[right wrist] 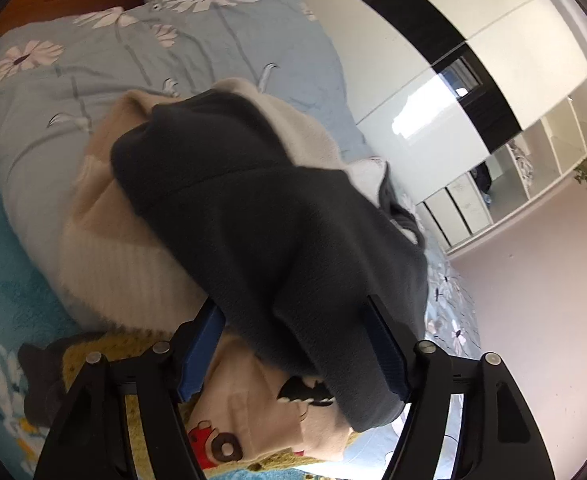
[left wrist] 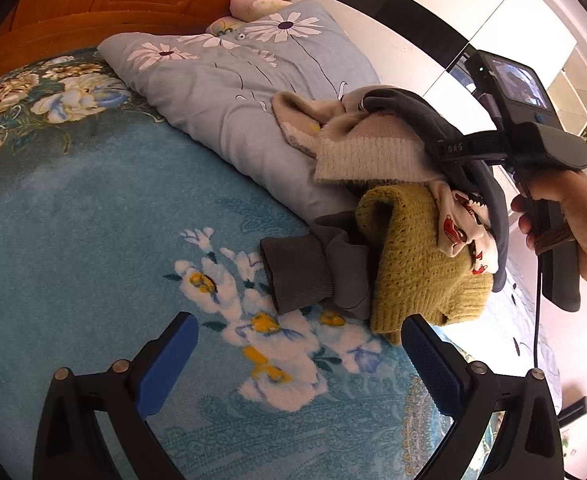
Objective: Fold clothes
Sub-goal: 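Reach the right gripper into the clothes pile and grasp the dark grey jacket, then lift the dark grey jacket off the pile with the right gripper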
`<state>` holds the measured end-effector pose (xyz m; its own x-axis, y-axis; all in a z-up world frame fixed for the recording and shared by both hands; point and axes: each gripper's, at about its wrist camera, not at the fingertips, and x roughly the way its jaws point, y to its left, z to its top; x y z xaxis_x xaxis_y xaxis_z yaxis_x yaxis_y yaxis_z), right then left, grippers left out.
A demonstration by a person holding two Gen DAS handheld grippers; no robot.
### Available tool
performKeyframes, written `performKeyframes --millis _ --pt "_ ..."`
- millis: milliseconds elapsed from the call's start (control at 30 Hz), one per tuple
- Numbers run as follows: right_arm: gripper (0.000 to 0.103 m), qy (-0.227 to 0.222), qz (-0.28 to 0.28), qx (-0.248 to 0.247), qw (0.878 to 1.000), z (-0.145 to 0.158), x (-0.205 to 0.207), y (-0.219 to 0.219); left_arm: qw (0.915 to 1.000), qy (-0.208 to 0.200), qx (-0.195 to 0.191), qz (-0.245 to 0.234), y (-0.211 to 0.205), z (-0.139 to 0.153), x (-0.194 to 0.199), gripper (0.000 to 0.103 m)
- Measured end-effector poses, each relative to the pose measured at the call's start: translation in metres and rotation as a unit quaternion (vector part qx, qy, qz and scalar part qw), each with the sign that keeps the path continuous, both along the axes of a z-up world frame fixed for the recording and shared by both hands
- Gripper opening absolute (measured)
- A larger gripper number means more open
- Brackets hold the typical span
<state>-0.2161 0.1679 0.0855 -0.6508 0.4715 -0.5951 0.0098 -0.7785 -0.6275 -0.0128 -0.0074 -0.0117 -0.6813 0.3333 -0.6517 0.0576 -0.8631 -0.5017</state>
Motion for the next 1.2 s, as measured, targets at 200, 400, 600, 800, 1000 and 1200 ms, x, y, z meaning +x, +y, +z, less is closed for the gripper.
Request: performKeyframes --millis 200,400,600,800,1000,1200 --pt "0.065 0.043 -0.054 0.021 0.997 0.014 -0.017 0.013 1.0000 0.007 0.002 -0.002 0.000 0.000 0.000 0.103" --pt "0.046 0.002 -0.065 0.092 0.994 -0.016 -0.031 -0.009 1.0000 0.006 0.006 -0.005 0.001 -0.002 -0.001 0.103" --pt "0.019 0.030 -0.070 0.087 0.993 0.019 -0.018 -0.002 0.9999 -0.003 0.015 0.000 -0.003 -0.006 -0.002 0.103" --pt "0.015 0.067 -0.073 0.099 0.990 0.065 -0.007 0.018 0.9997 -0.009 0.021 0.007 -0.007 -0.008 -0.001 0.103" --pt "0.013 0.100 -0.093 0.061 0.989 0.112 0.027 0.048 0.9992 -0.018 0.028 0.020 -0.014 -0.009 0.002 0.103" --pt "0.010 0.138 -0.081 0.028 0.987 0.159 0.066 0.054 0.9992 0.000 0.033 0.020 -0.020 -0.001 0.013 0.103"
